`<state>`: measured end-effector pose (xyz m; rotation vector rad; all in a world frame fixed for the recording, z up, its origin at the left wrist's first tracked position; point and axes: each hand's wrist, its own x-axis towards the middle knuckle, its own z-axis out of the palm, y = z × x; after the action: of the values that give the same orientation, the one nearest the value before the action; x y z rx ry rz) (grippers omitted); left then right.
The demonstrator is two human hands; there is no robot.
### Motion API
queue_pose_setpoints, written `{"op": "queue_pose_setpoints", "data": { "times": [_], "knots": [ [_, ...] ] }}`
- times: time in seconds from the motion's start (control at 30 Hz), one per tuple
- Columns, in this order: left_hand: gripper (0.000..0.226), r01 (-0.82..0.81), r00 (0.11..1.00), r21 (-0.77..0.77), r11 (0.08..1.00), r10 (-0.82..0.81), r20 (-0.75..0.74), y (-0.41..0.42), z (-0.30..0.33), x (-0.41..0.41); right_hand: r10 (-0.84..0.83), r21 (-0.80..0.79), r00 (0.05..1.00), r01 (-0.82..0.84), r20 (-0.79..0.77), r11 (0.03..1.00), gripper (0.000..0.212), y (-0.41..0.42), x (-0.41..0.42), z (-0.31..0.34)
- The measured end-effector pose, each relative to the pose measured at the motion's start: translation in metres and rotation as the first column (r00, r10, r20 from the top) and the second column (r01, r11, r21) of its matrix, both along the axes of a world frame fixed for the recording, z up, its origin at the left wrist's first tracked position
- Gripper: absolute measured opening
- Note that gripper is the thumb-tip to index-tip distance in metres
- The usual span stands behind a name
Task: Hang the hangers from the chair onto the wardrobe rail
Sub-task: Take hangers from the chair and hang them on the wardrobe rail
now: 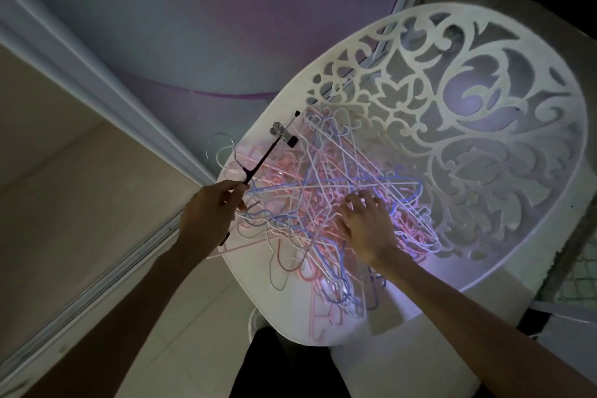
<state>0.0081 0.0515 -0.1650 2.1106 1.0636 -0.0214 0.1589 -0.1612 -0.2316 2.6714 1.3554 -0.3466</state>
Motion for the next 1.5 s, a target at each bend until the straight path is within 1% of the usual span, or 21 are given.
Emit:
{"op": "queue_pose_setpoints", "data": {
  "times": [0.07, 0.17, 0.23, 0.3, 0.4, 0.47, 0.57, 0.67, 0.7, 0.77, 0.8, 0.9, 0.93, 1.03, 1.1, 1.2, 1.3, 1.37, 1.4, 1.47, 1.5],
  "knots": [
    [0.025, -0.014, 1.000, -0.017, 1.000, 0.013, -0.011, -0.001, -0.005, -0.005, 0.065, 0.014, 0.995, -0.066, 0.076, 0.998, 0.018, -0.008, -0.010, -0.005],
    [0.024, -0.048, 0.999, -0.043, 0.998, 0.047, -0.010, -0.003, -0.009, -0.010, 0.090, -0.034, 0.993, -0.092, -0.071, 0.995, 0.035, -0.011, -0.022, -0.010],
    [0.023, -0.062, 0.998, -0.065, 0.996, 0.062, 0.006, -0.003, -0.011, -0.012, 0.085, -0.054, 0.975, -0.098, -0.204, 0.994, 0.032, -0.010, -0.021, -0.011],
    [0.021, -0.072, 0.997, -0.076, 0.995, 0.073, 0.014, -0.002, -0.009, -0.012, 0.058, -0.016, 0.947, -0.066, -0.316, 0.998, 0.030, -0.008, -0.019, -0.007],
    [0.020, -0.074, 0.997, -0.071, 0.995, 0.076, 0.017, 0.001, -0.005, -0.012, 0.030, 0.088, 0.933, 0.002, -0.358, 0.996, 0.028, -0.013, -0.020, 0.000],
    [0.020, -0.076, 0.997, -0.062, 0.995, 0.078, 0.024, 0.002, -0.003, -0.013, 0.001, 0.101, 0.914, 0.044, -0.406, 0.994, 0.035, -0.019, -0.019, 0.004],
    [0.022, -0.076, 0.997, -0.058, 0.995, 0.078, 0.024, 0.000, 0.001, -0.017, -0.075, 0.132, 0.856, 0.164, -0.512, 0.978, 0.043, -0.028, -0.014, 0.018],
    [0.022, -0.087, 0.996, -0.080, 0.993, 0.090, 0.028, -0.005, 0.005, -0.018, -0.114, 0.107, 0.806, 0.215, -0.581, 0.971, 0.030, -0.034, -0.007, 0.035],
    [0.021, -0.090, 0.995, -0.092, 0.992, 0.094, 0.036, -0.006, 0.007, -0.017, -0.120, 0.117, 0.795, 0.233, -0.595, 0.965, 0.029, -0.036, -0.006, 0.037],
    [0.020, -0.087, 0.993, -0.109, 0.990, 0.095, 0.068, -0.010, 0.010, -0.015, -0.103, 0.168, 0.796, 0.249, -0.596, 0.954, 0.032, -0.038, -0.004, 0.041],
    [0.021, -0.086, 0.992, -0.114, 0.990, 0.096, 0.081, -0.011, 0.010, -0.015, -0.073, 0.186, 0.809, 0.220, -0.583, 0.958, 0.033, -0.039, -0.003, 0.041],
    [0.021, -0.098, 0.988, -0.133, 0.986, 0.112, 0.104, -0.015, 0.004, -0.015, -0.026, 0.095, 0.848, 0.089, -0.530, 0.991, 0.037, -0.040, -0.006, 0.041],
    [0.021, -0.099, 0.988, -0.132, 0.986, 0.113, 0.105, -0.016, 0.001, -0.015, -0.027, 0.080, 0.862, 0.078, -0.507, 0.994, 0.038, -0.041, -0.007, 0.043],
    [0.024, -0.106, 0.989, -0.109, 0.988, 0.116, 0.089, -0.023, -0.005, -0.018, -0.025, 0.152, 0.909, 0.096, -0.416, 0.984, 0.047, -0.046, -0.012, 0.047],
    [0.024, -0.125, 0.986, -0.110, 0.986, 0.135, 0.096, -0.027, -0.005, -0.022, -0.014, 0.158, 0.933, 0.076, -0.361, 0.984, 0.042, -0.048, -0.013, 0.047],
    [0.024, -0.189, 0.972, -0.105, 0.976, 0.201, 0.120, -0.029, 0.005, -0.026, -0.015, 0.109, 0.963, 0.046, -0.271, 0.993, 0.032, -0.048, -0.008, 0.057],
    [0.025, -0.266, 0.955, -0.027, 0.964, 0.268, 0.126, -0.031, 0.019, -0.029, -0.112, 0.107, 0.929, 0.159, -0.352, 0.981, 0.032, -0.045, -0.003, 0.076],
    [0.026, -0.306, 0.941, 0.000, 0.952, 0.302, 0.150, -0.034, 0.041, -0.030, -0.239, 0.109, 0.816, 0.343, -0.526, 0.933, 0.034, -0.040, 0.002, 0.102],
    [0.026, -0.308, 0.940, 0.001, 0.951, 0.304, 0.154, -0.034, 0.056, -0.028, -0.263, 0.110, 0.804, 0.375, -0.533, 0.920, 0.033, -0.037, 0.007, 0.115],
    [0.023, -0.291, 0.946, -0.025, 0.957, 0.291, 0.141, -0.033, 0.083, -0.026, -0.229, 0.089, 0.861, 0.299, -0.455, 0.950, 0.032, -0.033, 0.017, 0.142],
    [0.020, -0.273, 0.953, -0.039, 0.961, 0.275, 0.122, -0.031, 0.093, -0.025, -0.216, 0.068, 0.894, 0.262, -0.392, 0.963, 0.026, -0.031, 0.023, 0.151]
  ]
}}
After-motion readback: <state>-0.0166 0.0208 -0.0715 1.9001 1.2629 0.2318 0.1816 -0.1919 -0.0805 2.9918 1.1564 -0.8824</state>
